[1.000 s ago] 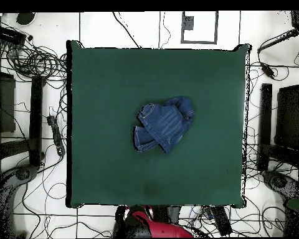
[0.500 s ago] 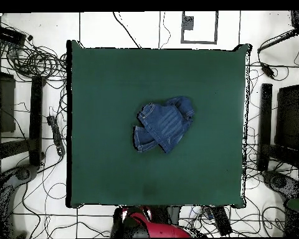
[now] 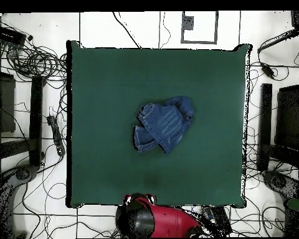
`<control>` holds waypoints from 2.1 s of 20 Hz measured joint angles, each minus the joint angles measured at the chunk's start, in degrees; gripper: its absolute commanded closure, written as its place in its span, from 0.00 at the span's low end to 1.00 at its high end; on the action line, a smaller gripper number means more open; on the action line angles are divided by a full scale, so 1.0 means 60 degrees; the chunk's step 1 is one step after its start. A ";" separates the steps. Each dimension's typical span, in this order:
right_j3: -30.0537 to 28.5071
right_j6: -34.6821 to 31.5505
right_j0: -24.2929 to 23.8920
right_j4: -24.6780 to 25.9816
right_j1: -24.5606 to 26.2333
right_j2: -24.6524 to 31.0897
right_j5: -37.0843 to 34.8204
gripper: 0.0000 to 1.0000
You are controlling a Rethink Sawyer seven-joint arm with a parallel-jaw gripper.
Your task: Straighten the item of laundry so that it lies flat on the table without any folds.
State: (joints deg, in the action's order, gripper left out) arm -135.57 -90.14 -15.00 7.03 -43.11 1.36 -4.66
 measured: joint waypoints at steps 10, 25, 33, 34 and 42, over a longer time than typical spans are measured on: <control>0.1379 0.0000 0.0437 -0.0337 0.0435 0.0001 -0.0998 1.00; 0.3270 -0.0001 0.0895 -0.0606 0.0915 0.0002 -0.1899 1.00; 0.4332 0.0000 0.0894 -0.0635 0.1561 0.0003 -0.2991 1.00; 0.4449 0.0000 0.0894 -0.0633 0.1650 0.0003 -0.3100 1.00; 0.4875 0.0000 0.0894 -0.0631 0.1993 0.0003 -0.3253 1.00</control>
State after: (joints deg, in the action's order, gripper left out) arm -106.32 -90.14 -9.63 3.25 -31.15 1.37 -24.18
